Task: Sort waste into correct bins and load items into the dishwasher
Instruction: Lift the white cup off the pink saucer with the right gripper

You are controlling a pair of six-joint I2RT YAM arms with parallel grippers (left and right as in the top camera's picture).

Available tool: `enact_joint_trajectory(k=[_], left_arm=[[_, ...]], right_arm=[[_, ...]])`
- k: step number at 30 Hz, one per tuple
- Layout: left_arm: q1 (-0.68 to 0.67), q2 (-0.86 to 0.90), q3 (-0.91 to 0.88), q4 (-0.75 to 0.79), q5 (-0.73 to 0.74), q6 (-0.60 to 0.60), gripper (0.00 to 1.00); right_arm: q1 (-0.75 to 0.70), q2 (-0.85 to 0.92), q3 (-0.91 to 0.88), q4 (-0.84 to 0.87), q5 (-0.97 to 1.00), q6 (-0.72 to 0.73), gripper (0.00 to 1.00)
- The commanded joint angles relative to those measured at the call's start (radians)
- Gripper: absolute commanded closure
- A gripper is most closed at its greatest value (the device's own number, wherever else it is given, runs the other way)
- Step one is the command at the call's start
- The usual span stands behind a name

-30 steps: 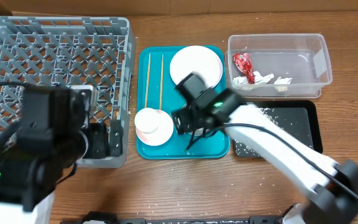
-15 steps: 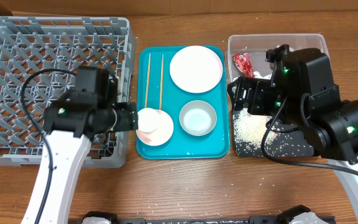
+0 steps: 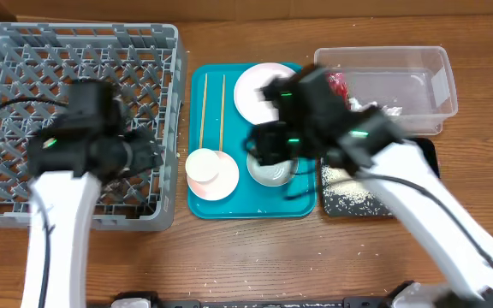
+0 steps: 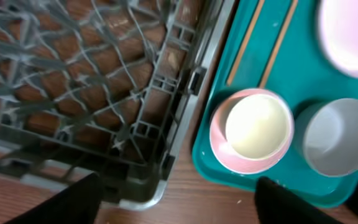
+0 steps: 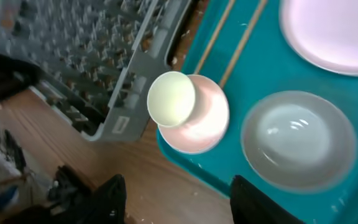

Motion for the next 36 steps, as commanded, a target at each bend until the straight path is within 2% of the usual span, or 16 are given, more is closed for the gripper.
enact_joint_trajectory(k=[1, 6, 11, 13, 14, 15, 17, 19, 22, 24, 25, 27, 31, 32, 34, 36], left_arm=[[0.021, -0.091, 0.044, -0.07, 0.019, 0.048, 0.14], [0.02, -0.147, 0.044, -0.195, 0.019, 0.055, 0.1], [0.02, -0.157, 0.044, -0.231, 0.019, 0.082, 0.11], [0.02, -0.157, 0.044, -0.228, 0.019, 0.082, 0.1], [0.02, -0.157, 0.044, -0.224, 0.019, 0.082, 0.1], [0.02, -0.157, 0.044, -0.22, 0.019, 0.082, 0.09], [0.02, -0.157, 0.044, -0.219, 0.019, 0.082, 0.09], [0.02, -0.157, 0.044, -0.218, 0.019, 0.082, 0.09], [0.021, -0.157, 0.044, -0.178, 0.069, 0.09, 0.0], [0.021, -0.157, 0.044, -0.106, 0.254, 0.166, 0.0], [0.024, -0.153, 0.044, -0.04, 0.425, 0.204, 0.0], [0.041, -0.143, 0.044, 0.026, 0.601, 0.213, 0.0], [0.087, -0.097, 0.044, 0.13, 0.937, 0.235, 0.0], [0.096, -0.071, 0.044, 0.168, 1.114, 0.259, 0.0], [0.095, -0.039, 0.044, 0.216, 1.309, 0.282, 0.0], [0.091, -0.02, 0.044, 0.23, 1.406, 0.306, 0.0]], right_arm=[[0.08, 0.148, -0.005, 0.066, 0.056, -0.018, 0.51], [0.111, 0.338, -0.005, 0.168, 0.098, -0.018, 0.55], [0.111, 0.416, -0.005, 0.179, 0.099, -0.018, 0.56], [0.112, 0.438, -0.005, 0.178, 0.099, -0.018, 0.62], [0.112, 0.444, -0.005, 0.177, 0.098, -0.018, 0.69], [0.112, 0.445, -0.005, 0.174, 0.089, -0.018, 0.82], [0.112, 0.436, 0.0, 0.162, 0.073, -0.018, 0.93], [0.102, 0.409, 0.022, 0.135, 0.045, -0.018, 0.96], [0.068, 0.323, 0.074, 0.081, 0.017, -0.018, 0.96], [0.034, 0.249, 0.105, 0.034, 0.015, -0.018, 0.96], [0.0, 0.183, 0.125, -0.005, 0.011, -0.019, 0.96], [-0.071, 0.074, 0.13, -0.036, -0.038, -0.035, 0.96], [-0.251, -0.091, 0.13, -0.074, -0.314, -0.167, 0.96], [-0.31, -0.127, 0.13, -0.086, -0.442, -0.232, 0.96], [-0.378, -0.16, 0.13, -0.113, -0.608, -0.319, 0.96], [-0.394, -0.165, 0.13, -0.138, -0.659, -0.359, 0.96]])
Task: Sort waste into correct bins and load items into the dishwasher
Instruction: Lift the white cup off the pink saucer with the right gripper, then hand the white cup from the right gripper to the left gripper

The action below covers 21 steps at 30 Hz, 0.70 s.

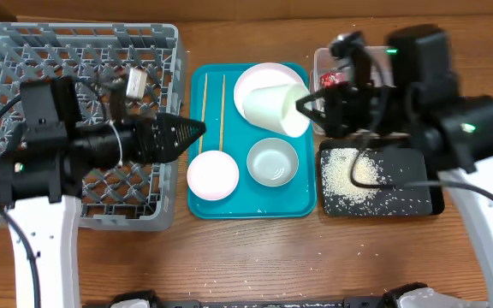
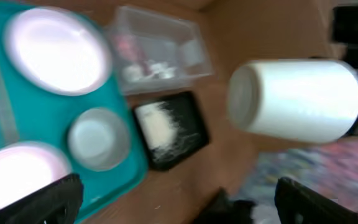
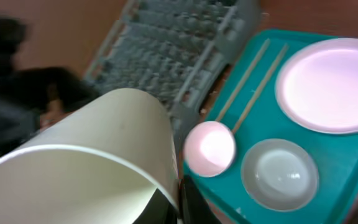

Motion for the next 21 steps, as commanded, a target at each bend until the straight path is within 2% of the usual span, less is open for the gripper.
enact_joint_trajectory(k=[1, 3, 5, 15, 16, 18, 19, 20, 21], left_arm=[[-0.001, 0.042, 0.01, 0.019, 0.43, 0.088, 0.0], [-0.014, 0.053, 0.01, 0.019, 0.518, 0.121, 0.0], [-0.029, 0.054, 0.01, 0.015, 0.521, 0.122, 0.0], [-0.195, 0.054, 0.01, -0.006, 0.521, 0.122, 0.0], [-0.203, 0.054, 0.01, -0.007, 0.521, 0.122, 0.02], [-0.216, 0.054, 0.01, -0.011, 0.521, 0.122, 0.18], [-0.216, 0.054, 0.01, -0.012, 0.521, 0.121, 0.3], [-0.216, 0.054, 0.01, -0.015, 0.521, 0.116, 0.3], [-0.216, 0.054, 0.01, -0.021, 0.521, 0.109, 0.18]], right_arm=[[-0.028, 0.01, 0.001, -0.039, -0.277, -0.165, 0.96], [-0.002, 0.011, 0.001, -0.064, -0.344, -0.246, 0.96], [0.023, 0.011, 0.001, -0.059, -0.399, -0.293, 0.96], [0.134, 0.021, 0.001, 0.04, -0.417, -0.301, 0.96], [0.135, 0.024, 0.001, 0.046, -0.416, -0.301, 0.96], [0.134, 0.032, 0.001, 0.053, -0.414, -0.301, 0.96], [0.134, 0.032, 0.001, 0.055, -0.406, -0.301, 0.96], [0.134, 0.032, 0.001, 0.057, -0.398, -0.301, 0.96], [0.134, 0.032, 0.001, 0.066, -0.387, -0.3, 0.96]])
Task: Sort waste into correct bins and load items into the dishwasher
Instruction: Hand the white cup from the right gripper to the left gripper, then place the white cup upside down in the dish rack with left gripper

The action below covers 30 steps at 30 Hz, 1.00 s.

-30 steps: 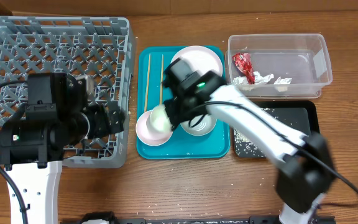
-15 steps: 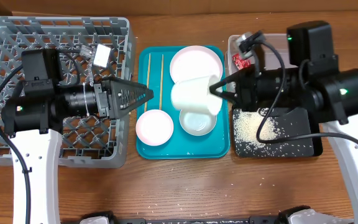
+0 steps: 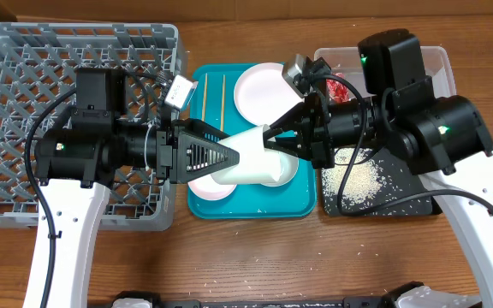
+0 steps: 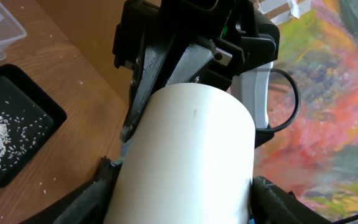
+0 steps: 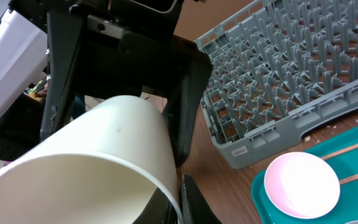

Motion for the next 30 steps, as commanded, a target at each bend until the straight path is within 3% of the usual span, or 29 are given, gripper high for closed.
enact_joint_trajectory(k=[1, 7, 11, 13, 15, 16, 18, 19, 21, 24, 29, 30], left_arm=[[-0.012, 0.0, 0.008, -0.012, 0.018, 0.01, 0.1], [-0.011, -0.001, 0.008, -0.012, 0.018, 0.006, 0.07], [-0.011, -0.001, 0.008, -0.011, 0.018, 0.007, 0.22], [-0.011, 0.0, 0.008, -0.011, 0.005, 0.008, 0.24], [-0.011, -0.001, 0.008, -0.011, -0.047, 0.007, 0.27], [-0.01, -0.001, 0.008, -0.011, -0.11, 0.007, 0.33], [-0.01, -0.001, 0.008, -0.02, -0.232, -0.016, 0.35], [-0.004, -0.001, 0.008, -0.035, -0.304, -0.021, 0.35], [0.04, -0.001, 0.008, -0.097, -0.472, -0.024, 0.34], [0.13, -0.001, 0.008, -0.174, -0.565, -0.028, 0.34], [0.33, -0.002, 0.008, -0.312, -0.756, -0.031, 0.36], [0.399, -0.002, 0.008, -0.356, -0.851, -0.031, 0.37]], right_arm=[[0.011, -0.002, 0.006, 0.031, -0.018, 0.003, 0.96], [0.011, -0.002, 0.006, 0.081, 0.011, 0.053, 0.96], [0.01, -0.002, 0.006, 0.082, 0.012, 0.058, 0.96], [0.01, -0.002, 0.006, 0.08, 0.012, 0.069, 0.96], [0.01, -0.003, 0.006, 0.079, 0.012, 0.069, 0.86], [0.01, -0.006, 0.006, 0.08, 0.015, 0.068, 0.49], [-0.006, -0.016, 0.006, 0.079, 0.066, 0.081, 0.22], [-0.022, -0.027, 0.006, 0.079, 0.091, 0.09, 0.16], [-0.078, -0.062, 0.006, 0.078, 0.134, 0.13, 0.09], [-0.136, -0.095, 0.006, 0.056, 0.136, 0.136, 0.0], [-0.184, -0.109, 0.006, -0.037, 0.138, 0.135, 0.0], [-0.186, -0.109, 0.006, -0.074, 0.163, 0.135, 0.0]])
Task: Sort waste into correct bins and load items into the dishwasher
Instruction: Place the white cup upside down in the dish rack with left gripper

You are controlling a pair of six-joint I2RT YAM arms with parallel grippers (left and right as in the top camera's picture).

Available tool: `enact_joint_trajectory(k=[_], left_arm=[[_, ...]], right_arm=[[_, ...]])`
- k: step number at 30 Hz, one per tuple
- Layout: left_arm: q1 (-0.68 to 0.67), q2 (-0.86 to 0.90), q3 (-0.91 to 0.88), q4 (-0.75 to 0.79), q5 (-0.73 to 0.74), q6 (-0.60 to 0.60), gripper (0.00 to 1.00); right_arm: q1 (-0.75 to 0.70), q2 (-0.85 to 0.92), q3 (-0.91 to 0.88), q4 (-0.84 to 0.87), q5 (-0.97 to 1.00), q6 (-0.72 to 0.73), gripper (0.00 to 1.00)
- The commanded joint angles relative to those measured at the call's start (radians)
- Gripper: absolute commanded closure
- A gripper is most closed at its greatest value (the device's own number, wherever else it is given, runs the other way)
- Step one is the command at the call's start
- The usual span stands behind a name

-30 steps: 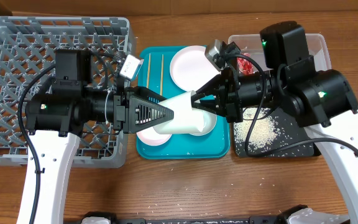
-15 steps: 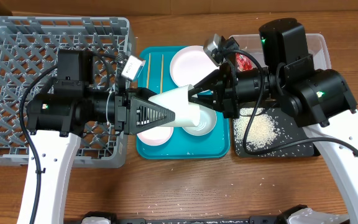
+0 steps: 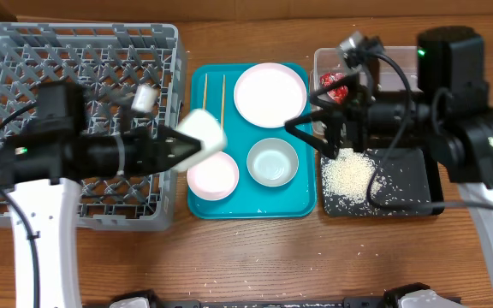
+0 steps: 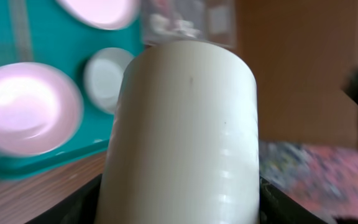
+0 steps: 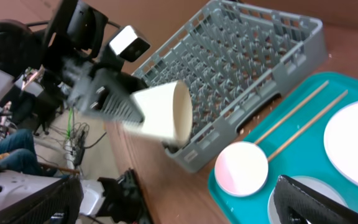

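Note:
A white paper cup [image 3: 204, 134] lies on its side in the air, with my left gripper [image 3: 191, 144] shut on it between the grey dish rack [image 3: 75, 34] and the teal tray [image 3: 302, 201]. In the left wrist view the cup [image 4: 185, 137] fills the frame. The right wrist view shows the cup [image 5: 163, 112] from the far side. My right gripper [image 3: 306, 133] stands open and empty over the tray's right edge. On the tray are a pink plate [image 3: 270, 92], a pink bowl [image 3: 212, 174], a grey bowl [image 3: 272, 162] and two chopsticks [image 3: 204, 98].
A clear plastic bin [image 3: 418, 77] with red waste stands at the back right. In front of it a black tray [image 3: 400, 192] holds spilled rice. Rice grains dot the wooden table near the front edge.
My right gripper has let go of the cup and now stands further right, open. My left gripper holds the cup alone and has moved left, to the rack's edge.
The cup stood in the pink bowl with my right gripper open over it. Then my right gripper held it up over the pink plate. Then both grippers met at the cup above the tray. Now only my left gripper holds it.

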Motion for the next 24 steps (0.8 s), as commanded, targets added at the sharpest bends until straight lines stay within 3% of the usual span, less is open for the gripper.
enact_joint_trajectory(k=[1, 3, 4, 8, 13, 19, 21, 22, 24], left_arm=[[0.155, 0.0, 0.005, -0.078, -0.303, -0.011, 0.38], [0.225, 0.0, 0.005, -0.111, -0.451, -0.024, 0.38], [0.276, 0.0, 0.005, -0.13, -0.592, -0.069, 0.38], [0.335, 0.0, -0.015, -0.114, -0.896, -0.219, 0.38], [0.335, 0.002, -0.183, 0.041, -0.959, -0.264, 0.31], [0.335, 0.005, -0.293, 0.196, -0.948, -0.292, 0.31], [0.335, 0.011, -0.293, 0.189, -0.934, -0.304, 0.21], [0.335, 0.016, -0.293, 0.183, -0.935, -0.312, 0.06], [0.335, 0.018, -0.292, 0.196, -0.935, -0.311, 0.0]], right_arm=[[-0.012, -0.013, 0.009, -0.061, 0.042, 0.007, 0.0], [-0.012, -0.013, 0.009, -0.096, 0.085, 0.007, 0.0], [-0.012, -0.013, 0.009, -0.112, 0.093, 0.003, 0.0], [-0.012, -0.013, 0.009, -0.123, 0.094, 0.003, 0.0], [-0.012, -0.013, 0.009, -0.133, 0.094, 0.003, 0.0], [-0.012, -0.013, 0.009, -0.137, 0.093, 0.004, 0.0], [-0.012, -0.013, 0.009, -0.137, 0.093, 0.003, 0.0], [-0.012, -0.013, 0.009, -0.139, 0.093, 0.004, 0.0], [-0.012, -0.013, 0.009, -0.146, 0.093, 0.003, 0.0]])
